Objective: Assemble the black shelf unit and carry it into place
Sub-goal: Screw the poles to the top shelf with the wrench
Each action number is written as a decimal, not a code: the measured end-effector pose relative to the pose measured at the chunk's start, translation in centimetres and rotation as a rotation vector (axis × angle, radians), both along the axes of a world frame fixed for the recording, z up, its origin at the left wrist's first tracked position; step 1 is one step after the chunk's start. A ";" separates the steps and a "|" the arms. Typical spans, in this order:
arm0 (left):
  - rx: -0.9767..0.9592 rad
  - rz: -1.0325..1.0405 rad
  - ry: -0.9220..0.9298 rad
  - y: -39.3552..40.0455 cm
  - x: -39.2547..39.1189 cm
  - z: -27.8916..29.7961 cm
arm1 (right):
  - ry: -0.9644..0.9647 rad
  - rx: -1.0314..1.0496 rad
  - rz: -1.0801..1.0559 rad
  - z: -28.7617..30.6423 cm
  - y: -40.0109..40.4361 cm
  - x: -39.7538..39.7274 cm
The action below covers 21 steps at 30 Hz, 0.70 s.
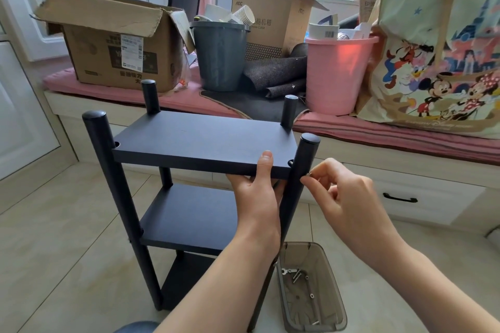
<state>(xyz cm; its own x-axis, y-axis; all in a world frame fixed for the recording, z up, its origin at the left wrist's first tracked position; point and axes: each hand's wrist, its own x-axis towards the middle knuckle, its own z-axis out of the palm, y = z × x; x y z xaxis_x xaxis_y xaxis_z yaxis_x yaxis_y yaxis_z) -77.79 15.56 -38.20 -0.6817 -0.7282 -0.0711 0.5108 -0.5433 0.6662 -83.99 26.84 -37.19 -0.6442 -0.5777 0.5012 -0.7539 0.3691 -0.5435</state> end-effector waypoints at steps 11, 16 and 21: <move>0.053 -0.042 0.018 -0.4 0.1 -0.4 | -0.165 -0.192 0.029 0.3 -0.3 0.1; 0.018 -0.039 0.002 -0.6 0.2 -0.3 | -0.205 -0.201 0.043 0.5 -0.2 -0.1; 0.006 -0.050 0.007 -0.7 0.2 -0.1 | -0.215 -0.198 0.065 0.5 -0.1 0.0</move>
